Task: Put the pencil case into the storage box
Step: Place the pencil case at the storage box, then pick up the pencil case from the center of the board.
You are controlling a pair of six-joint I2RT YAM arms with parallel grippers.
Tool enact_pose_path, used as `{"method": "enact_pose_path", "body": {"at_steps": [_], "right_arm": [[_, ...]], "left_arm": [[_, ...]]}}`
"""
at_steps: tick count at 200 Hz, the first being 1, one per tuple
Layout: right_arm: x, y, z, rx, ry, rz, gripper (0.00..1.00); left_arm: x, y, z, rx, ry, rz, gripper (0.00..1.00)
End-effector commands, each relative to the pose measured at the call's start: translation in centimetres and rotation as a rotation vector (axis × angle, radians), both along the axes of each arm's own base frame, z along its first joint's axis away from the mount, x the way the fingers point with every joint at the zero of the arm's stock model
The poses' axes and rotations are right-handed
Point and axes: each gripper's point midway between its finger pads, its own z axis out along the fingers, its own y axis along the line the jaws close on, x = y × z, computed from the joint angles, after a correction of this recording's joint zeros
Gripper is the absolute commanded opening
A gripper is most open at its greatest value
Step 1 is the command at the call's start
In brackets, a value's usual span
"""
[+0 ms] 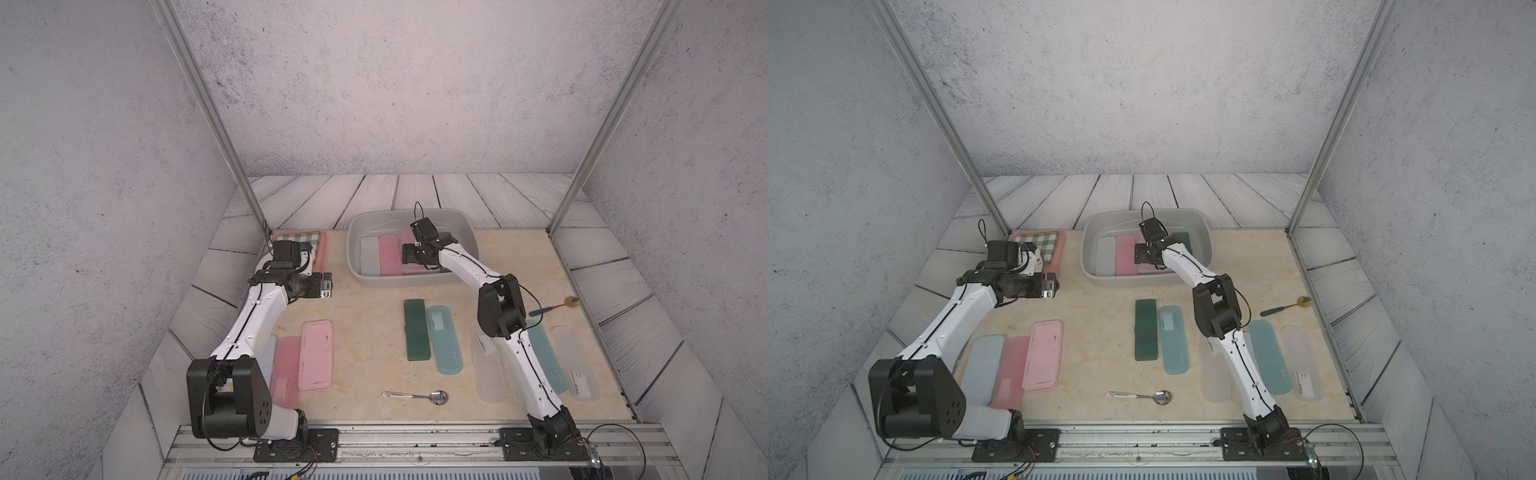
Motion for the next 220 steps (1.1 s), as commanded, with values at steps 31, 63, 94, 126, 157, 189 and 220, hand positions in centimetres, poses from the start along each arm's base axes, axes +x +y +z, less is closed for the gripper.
{"method": "enact_pose_path", "body": {"at_steps": [31,63,94,126,157,189,220], "right_arm": [[-1.1,-0.2,-4.2,-0.035,0.093,-0.003,0.83],[-1.4,0.5,-3.4,-0.011,0.089,0.042,0.86],[-1.8,1.0,1.6,0.044,0.010,0.088,0.86],[-3.5,0.5,10.6,0.129,-0.134,0.129,0.87],[-8.5,-1.9,15.6,0.151,-0.172,0.162,0.87],[-13.5,-7.1,16.2,0.075,-0.182,0.089,0.87],[-17.9,-12.4,15.6,-0.050,-0.125,0.017,0.85]], "left_arm": [[-0.6,0.3,-0.3,-0.014,0.014,0.008,0.97],[-0.7,0.4,-0.2,-0.016,0.013,0.010,0.97],[-0.6,0.4,-0.6,-0.020,0.023,0.008,0.97],[-0.5,0.1,-0.9,-0.029,0.030,-0.008,1.00],[-0.5,0.2,-1.0,-0.019,0.031,-0.016,1.00],[-0.1,0.1,-0.4,-0.039,0.017,0.014,1.00],[0.2,-0.6,0.4,-0.142,0.027,0.128,1.00]]}}
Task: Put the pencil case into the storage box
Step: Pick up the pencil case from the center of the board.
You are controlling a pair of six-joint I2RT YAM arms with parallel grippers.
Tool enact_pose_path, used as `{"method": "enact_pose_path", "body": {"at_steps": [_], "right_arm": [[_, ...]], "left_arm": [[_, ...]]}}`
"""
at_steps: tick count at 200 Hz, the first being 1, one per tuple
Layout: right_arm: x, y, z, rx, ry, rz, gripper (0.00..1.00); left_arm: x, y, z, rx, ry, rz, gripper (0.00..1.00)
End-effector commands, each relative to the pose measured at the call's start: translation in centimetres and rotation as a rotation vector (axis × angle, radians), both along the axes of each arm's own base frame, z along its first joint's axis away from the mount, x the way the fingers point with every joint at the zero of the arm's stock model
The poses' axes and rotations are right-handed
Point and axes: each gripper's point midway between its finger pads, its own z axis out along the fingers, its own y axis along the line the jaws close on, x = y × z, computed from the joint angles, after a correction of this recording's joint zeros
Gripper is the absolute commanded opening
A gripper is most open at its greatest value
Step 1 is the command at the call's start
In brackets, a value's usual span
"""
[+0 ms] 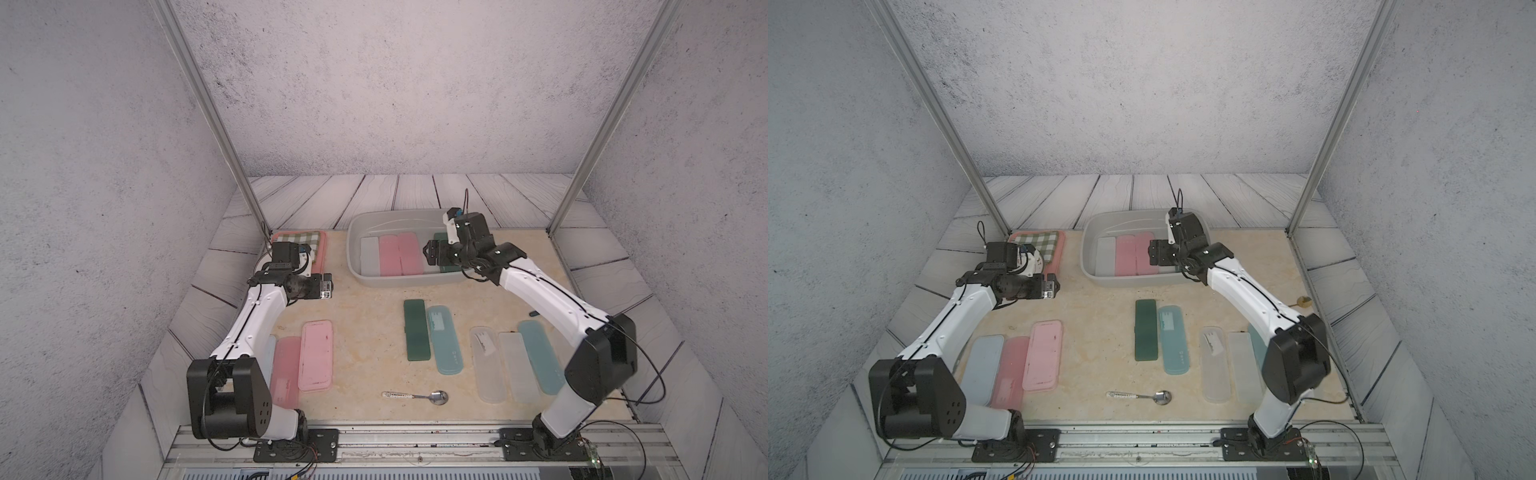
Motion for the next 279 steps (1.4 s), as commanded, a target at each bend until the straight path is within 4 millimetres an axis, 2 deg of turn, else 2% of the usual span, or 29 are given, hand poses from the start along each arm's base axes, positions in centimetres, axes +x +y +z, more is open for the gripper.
{"method": "enact_pose_path", "body": {"at_steps": [1,14,48,77,99,116,146,186,226,251,279], "right_arm": [[-3.0,-4.3,-3.7,-0.153,0.105,-0.071,0.85],[-5.6,-5.0,-4.8,-0.159,0.171,-0.055,0.82],[-12.0,-5.6,-9.3,-0.101,0.320,-0.056,0.79],[-16.2,-5.0,-13.6,-0.123,0.418,-0.058,0.76],[-18.0,-4.3,-16.8,-0.186,0.478,-0.069,0.76],[-18.2,-3.2,-18.5,-0.212,0.495,-0.070,0.80],[-17.2,-1.5,-20.7,-0.228,0.511,-0.064,0.82],[-16.0,-1.8,-23.5,-0.373,0.547,-0.092,0.88],[-16.0,-1.2,-25.2,-0.418,0.568,-0.059,0.91],[-16.0,-1.4,-26.1,-0.476,0.568,-0.068,0.89],[-15.6,-1.8,-25.7,-0.531,0.531,-0.084,0.84]], "left_arm": [[0.4,-0.6,0.7,-0.083,0.006,0.081,1.00],[0.3,-1.2,0.7,-0.086,0.001,0.075,0.98],[0.3,-1.2,-0.3,-0.053,0.012,0.095,0.96],[0.3,-1.3,-0.9,-0.048,0.024,0.102,0.97],[0.3,-1.5,-1.4,-0.041,0.026,0.100,0.97],[0.3,-1.3,-1.6,-0.031,0.028,0.102,0.98],[0.4,-1.1,-2.1,-0.020,0.035,0.107,0.98],[0.4,-1.2,-2.1,-0.021,0.038,0.104,0.98],[0.4,-1.0,-1.8,-0.014,0.027,0.108,1.00],[0.4,-0.9,-1.8,-0.005,0.026,0.110,1.00],[0.3,-0.8,-1.5,-0.001,0.017,0.114,1.00]]}}
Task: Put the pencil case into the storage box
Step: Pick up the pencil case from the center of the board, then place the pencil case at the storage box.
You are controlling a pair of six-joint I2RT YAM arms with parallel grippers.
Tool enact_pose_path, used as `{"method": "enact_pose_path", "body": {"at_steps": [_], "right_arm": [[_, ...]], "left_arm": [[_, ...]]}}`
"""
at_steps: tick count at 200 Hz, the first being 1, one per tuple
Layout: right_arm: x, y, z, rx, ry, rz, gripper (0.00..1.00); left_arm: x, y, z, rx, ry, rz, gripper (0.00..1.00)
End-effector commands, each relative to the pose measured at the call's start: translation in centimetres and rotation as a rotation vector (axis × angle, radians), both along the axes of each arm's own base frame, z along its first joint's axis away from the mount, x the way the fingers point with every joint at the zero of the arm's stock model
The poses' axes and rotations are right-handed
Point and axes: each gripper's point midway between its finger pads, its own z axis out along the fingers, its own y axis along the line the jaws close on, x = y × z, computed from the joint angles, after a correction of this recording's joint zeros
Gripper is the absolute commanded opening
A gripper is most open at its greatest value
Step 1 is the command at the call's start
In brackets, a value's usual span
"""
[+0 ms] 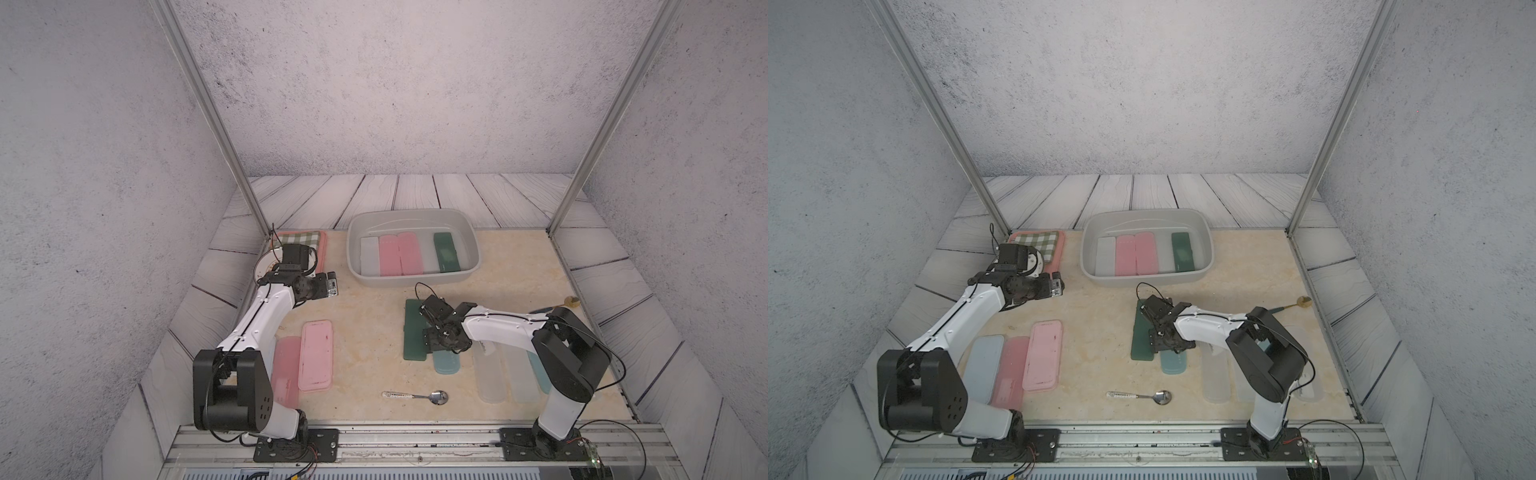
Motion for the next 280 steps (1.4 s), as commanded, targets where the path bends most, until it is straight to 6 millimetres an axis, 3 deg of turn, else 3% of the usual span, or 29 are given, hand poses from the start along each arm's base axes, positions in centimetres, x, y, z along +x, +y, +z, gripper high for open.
{"method": "enact_pose_path", "body": {"at_steps": [1,43,87,119,149,183,213,242,280], "right_arm": [[-0.4,-1.6,-1.2,-0.128,0.002,0.010,0.83],[-0.4,-1.2,2.1,-0.058,-0.055,0.001,0.75],[0.4,-1.9,11.5,0.045,-0.246,0.024,0.74],[3.9,-2.2,17.2,0.069,-0.380,0.061,0.75],[10.3,-1.9,20.2,0.049,-0.484,0.100,0.75],[18.5,-1.2,20.7,0.071,-0.539,0.112,0.75],[24.6,1.1,19.4,0.133,-0.553,0.165,0.75],[28.9,2.5,17.1,0.218,-0.511,0.194,0.75],[32.1,2.9,12.0,0.311,-0.423,0.183,0.75]], "left_arm": [[-0.3,0.1,0.2,0.014,-0.007,0.002,1.00],[-0.4,-0.1,0.3,0.010,-0.011,-0.008,1.00],[1.3,-0.2,1.8,0.049,-0.054,-0.003,0.94],[3.8,-1.6,2.6,0.057,-0.079,-0.028,0.92],[7.6,-2.3,3.0,0.039,-0.110,-0.002,0.84],[11.3,-2.9,2.4,0.011,-0.119,0.030,0.81],[13.3,-3.0,1.2,0.008,-0.122,0.056,0.79],[14.2,-3.0,0.0,0.011,-0.109,0.064,0.78],[14.2,-3.1,-1.7,0.015,-0.079,0.059,0.78]]}}
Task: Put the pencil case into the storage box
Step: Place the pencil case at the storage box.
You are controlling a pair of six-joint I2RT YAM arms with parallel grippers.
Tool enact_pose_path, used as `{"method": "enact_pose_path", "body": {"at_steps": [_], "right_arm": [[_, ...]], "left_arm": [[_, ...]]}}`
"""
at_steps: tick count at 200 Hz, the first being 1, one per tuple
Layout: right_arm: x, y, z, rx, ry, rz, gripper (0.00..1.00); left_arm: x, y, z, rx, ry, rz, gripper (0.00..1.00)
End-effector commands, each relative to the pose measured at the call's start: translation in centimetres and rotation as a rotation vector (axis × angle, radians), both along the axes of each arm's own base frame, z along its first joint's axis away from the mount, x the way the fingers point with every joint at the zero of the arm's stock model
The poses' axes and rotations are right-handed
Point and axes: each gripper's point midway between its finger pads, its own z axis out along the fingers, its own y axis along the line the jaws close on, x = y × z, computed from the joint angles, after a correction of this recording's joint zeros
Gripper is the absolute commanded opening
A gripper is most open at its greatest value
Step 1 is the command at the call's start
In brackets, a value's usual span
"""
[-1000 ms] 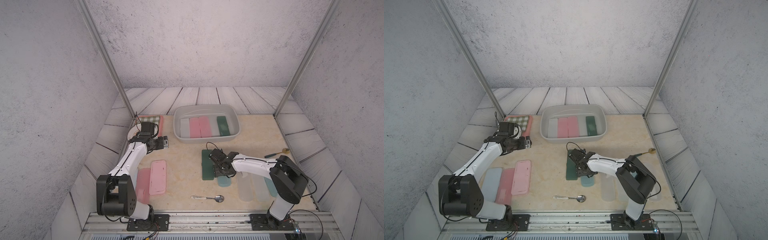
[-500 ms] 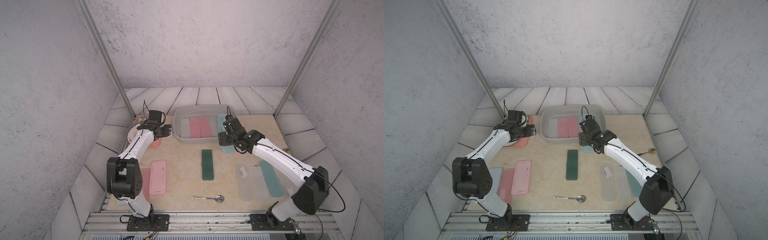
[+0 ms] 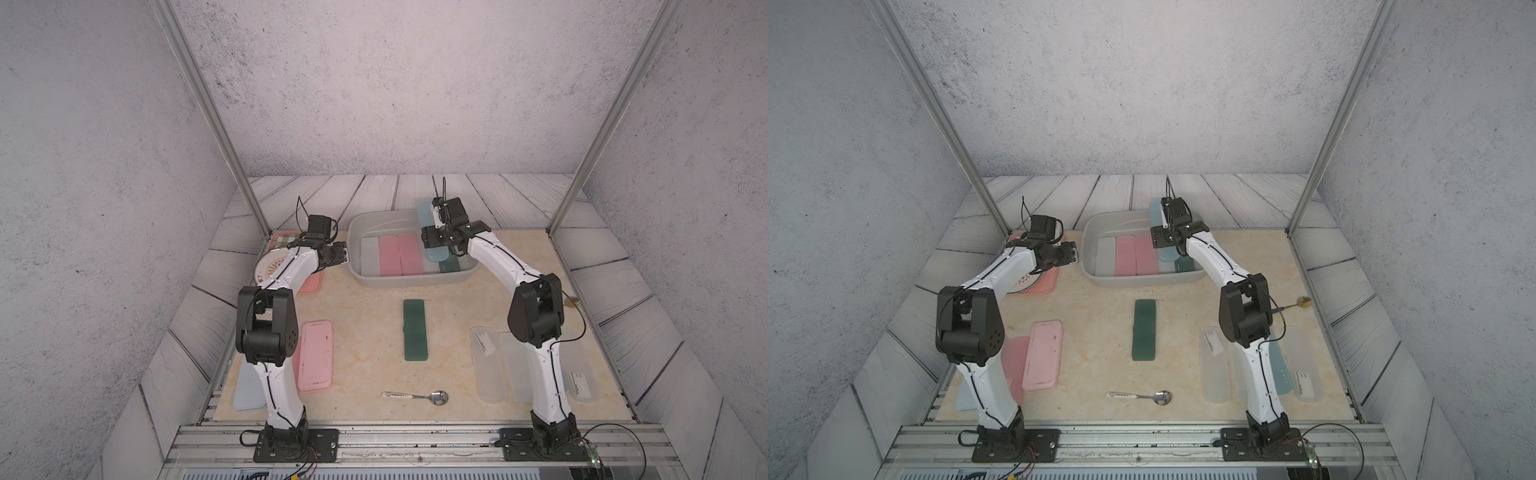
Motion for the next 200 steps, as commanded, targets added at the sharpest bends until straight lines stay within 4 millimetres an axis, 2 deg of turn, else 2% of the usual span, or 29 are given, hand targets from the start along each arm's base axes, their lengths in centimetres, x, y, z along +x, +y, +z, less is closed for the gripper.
{"method": "enact_pose_path", "body": {"at_steps": [1,28,54,100,135,157,200], "right_arm": [[1.1,0.7,-3.7,0.065,0.081,0.055,0.75],[1.9,1.0,-6.4,0.171,0.157,0.093,0.75],[2.1,1.6,-8.0,0.266,0.219,0.125,0.75],[2.9,0.8,-11.2,0.319,0.310,0.077,0.75],[2.5,0.4,-13.3,0.305,0.379,0.037,0.75],[1.9,0.3,-13.8,0.298,0.417,0.024,0.74],[1.7,-3.1,-14.3,0.106,0.390,-0.075,0.74]], "left_arm": [[0.7,-0.1,-0.3,0.003,-0.007,0.007,0.78],[0.2,-0.4,-0.7,-0.015,0.018,0.002,0.78],[-0.2,-0.6,-0.7,-0.032,0.028,0.000,0.78],[-0.7,-0.8,-0.8,-0.037,0.052,-0.001,0.78],[-0.8,-0.6,-0.8,-0.033,0.054,0.002,0.78],[-0.9,-0.6,-0.8,-0.031,0.055,0.002,0.78],[-0.9,-0.7,-1.1,-0.035,0.061,0.000,0.78]]}}
